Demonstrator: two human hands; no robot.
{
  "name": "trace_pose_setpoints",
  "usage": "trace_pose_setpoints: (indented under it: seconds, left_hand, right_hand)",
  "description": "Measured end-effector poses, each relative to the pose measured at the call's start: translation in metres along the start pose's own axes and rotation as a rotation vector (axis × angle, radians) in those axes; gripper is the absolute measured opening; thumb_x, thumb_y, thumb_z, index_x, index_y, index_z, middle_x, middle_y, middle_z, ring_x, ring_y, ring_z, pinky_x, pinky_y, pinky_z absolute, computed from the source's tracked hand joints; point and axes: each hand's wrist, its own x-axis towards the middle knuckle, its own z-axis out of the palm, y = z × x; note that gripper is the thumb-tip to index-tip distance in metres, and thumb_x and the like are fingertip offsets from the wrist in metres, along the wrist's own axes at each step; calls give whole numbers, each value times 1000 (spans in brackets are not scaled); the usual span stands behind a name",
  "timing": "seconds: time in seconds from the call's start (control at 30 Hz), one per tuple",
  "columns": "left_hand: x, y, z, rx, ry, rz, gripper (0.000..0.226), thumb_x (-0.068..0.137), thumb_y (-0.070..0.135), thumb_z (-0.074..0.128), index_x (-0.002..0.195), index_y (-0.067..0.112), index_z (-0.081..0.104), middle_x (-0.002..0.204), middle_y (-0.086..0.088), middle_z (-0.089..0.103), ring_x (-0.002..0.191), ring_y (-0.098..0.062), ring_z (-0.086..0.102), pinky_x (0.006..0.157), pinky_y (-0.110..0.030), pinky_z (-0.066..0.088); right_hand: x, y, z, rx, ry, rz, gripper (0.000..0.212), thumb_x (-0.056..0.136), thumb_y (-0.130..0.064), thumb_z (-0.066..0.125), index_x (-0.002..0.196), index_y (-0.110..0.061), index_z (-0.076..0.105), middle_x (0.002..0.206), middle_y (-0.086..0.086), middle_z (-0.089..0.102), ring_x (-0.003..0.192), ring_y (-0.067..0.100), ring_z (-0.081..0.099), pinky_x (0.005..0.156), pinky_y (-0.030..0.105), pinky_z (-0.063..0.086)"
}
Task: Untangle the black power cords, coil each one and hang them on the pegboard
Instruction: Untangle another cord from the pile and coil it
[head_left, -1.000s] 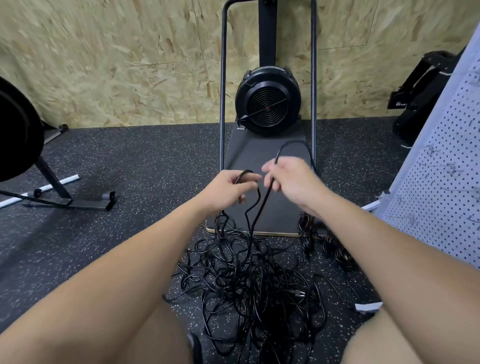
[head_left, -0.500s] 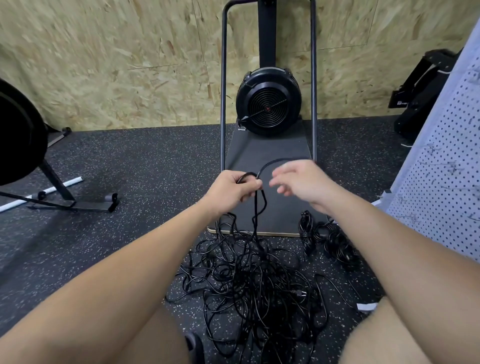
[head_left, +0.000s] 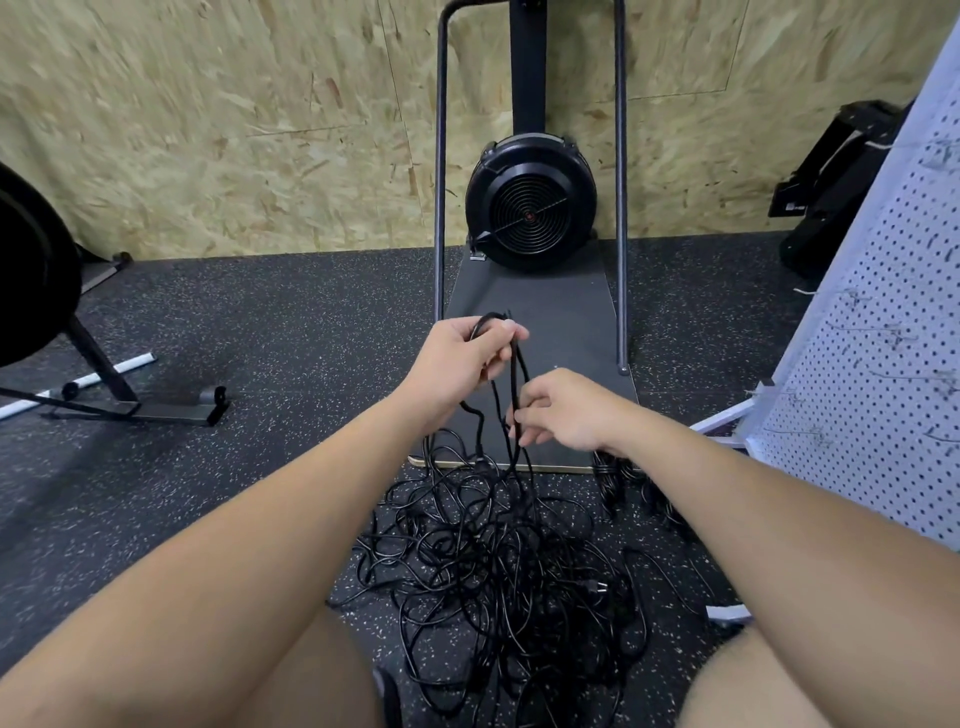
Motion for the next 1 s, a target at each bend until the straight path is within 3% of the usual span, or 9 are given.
trace_pose_setpoints:
  seconds: [0.13, 0.27, 0.33, 0.43, 0.53, 0.6, 0.7, 0.83, 1.0]
  left_hand:
    - [0, -1, -8, 13, -22, 4, 25, 109, 24, 66, 114, 4, 80, 75, 2, 55, 61, -15, 41, 54, -25, 26]
    - [-2, -3, -14, 65, -66, 4, 28, 107, 30, 69, 104, 3, 74, 71, 2, 48, 60, -15, 37, 56, -29, 26]
    - [-4, -6, -17, 124, -116, -3, 23, 107, 29, 69, 107, 7, 77, 73, 1, 46, 62, -16, 36, 58, -32, 24]
    - [-12, -11, -19, 192, -285, -70, 21, 107, 18, 68, 122, 10, 80, 72, -1, 44, 62, -16, 33, 57, -32, 22]
    - [-19, -17, -13, 357, -423, -45, 14, 104, 21, 75, 110, 10, 80, 72, 0, 43, 61, -16, 33, 53, -28, 26]
    - [-18, -20, -10, 410, -360, 4, 25, 106, 28, 74, 99, 4, 76, 71, -2, 45, 63, -19, 35, 54, -29, 28]
    - [-15, -17, -12, 344, -216, 12, 23, 108, 22, 71, 97, 4, 79, 73, -4, 56, 67, -20, 43, 54, -25, 35]
    - [-7, -11, -15, 174, -38, -3, 31, 108, 25, 71, 98, -4, 77, 72, -3, 61, 64, -15, 48, 57, -21, 38]
    - [-2, 4, -6, 3, 15, 10, 33, 108, 30, 69, 102, -1, 77, 74, -2, 61, 59, -10, 46, 51, -17, 33]
  right_hand:
    - [-5, -8, -3, -36, 21, -21, 24, 111, -18, 63, 101, 1, 72, 77, -10, 81, 84, 13, 81, 93, 43, 65]
    - [-11, -27, -10, -98, 177, -93, 25, 112, -25, 58, 97, -14, 74, 70, -14, 76, 64, 0, 70, 66, 22, 51]
    - [-11, -38, -19, -5, 346, -154, 29, 112, -23, 50, 96, -12, 72, 72, -9, 74, 61, 4, 65, 63, 26, 49]
    - [-7, -44, -37, 342, 522, -249, 30, 111, -18, 44, 100, -10, 71, 79, -1, 68, 61, 14, 59, 63, 35, 56]
    - [-6, -41, -46, 524, 558, -294, 30, 114, -16, 42, 103, -10, 69, 82, 5, 64, 61, 16, 53, 62, 38, 55]
    - [-7, -39, -47, 619, 538, -287, 29, 115, -15, 43, 106, -7, 69, 86, 9, 65, 61, 18, 55, 65, 37, 58]
    - [-8, -35, -50, 684, 478, -193, 24, 114, -15, 52, 117, -1, 71, 98, 13, 73, 69, 22, 62, 76, 41, 67]
    - [-12, -16, -42, 262, 254, -21, 14, 99, -6, 72, 108, -12, 80, 102, 10, 83, 77, 18, 76, 79, 37, 68]
    - [-13, -7, -11, 7, -71, 0, 30, 103, -13, 74, 132, -17, 70, 121, -1, 78, 98, 17, 81, 91, 37, 67]
